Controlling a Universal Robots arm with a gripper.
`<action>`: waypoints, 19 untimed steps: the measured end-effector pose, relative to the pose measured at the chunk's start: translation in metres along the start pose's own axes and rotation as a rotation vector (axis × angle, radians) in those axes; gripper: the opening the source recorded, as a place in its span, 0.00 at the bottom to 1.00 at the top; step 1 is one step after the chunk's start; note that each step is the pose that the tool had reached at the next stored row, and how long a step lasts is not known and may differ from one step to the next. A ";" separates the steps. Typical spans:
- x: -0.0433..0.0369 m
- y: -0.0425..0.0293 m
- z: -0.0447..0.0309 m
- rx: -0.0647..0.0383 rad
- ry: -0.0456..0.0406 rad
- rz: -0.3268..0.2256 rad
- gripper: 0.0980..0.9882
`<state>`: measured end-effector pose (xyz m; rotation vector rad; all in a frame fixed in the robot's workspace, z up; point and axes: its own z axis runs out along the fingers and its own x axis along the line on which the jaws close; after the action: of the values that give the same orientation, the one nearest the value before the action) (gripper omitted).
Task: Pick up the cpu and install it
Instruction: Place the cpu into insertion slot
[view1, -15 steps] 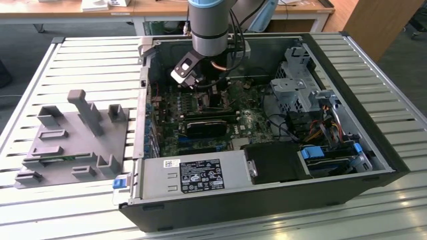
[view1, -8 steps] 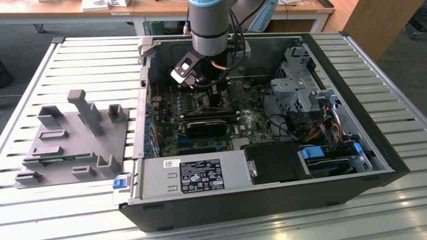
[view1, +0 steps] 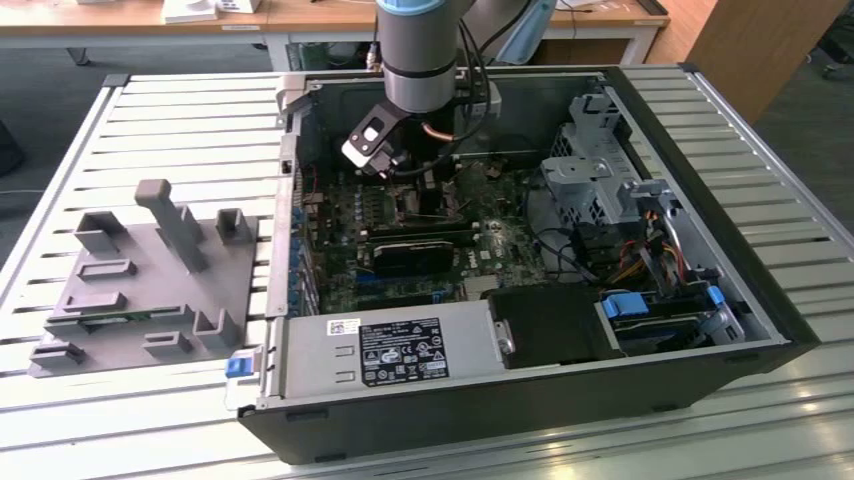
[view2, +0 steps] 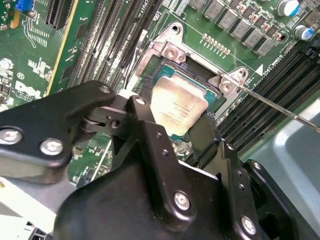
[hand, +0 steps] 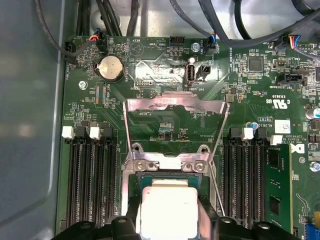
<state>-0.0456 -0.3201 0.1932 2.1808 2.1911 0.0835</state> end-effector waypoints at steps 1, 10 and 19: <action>0.0000 0.0000 0.0000 0.000 0.0000 0.000 0.50; 0.0000 0.0004 -0.0050 0.000 0.0000 0.000 0.57; 0.0001 0.0013 -0.0159 0.008 0.0000 0.000 0.29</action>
<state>-0.0455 -0.3201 0.2091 2.1849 2.1952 0.0750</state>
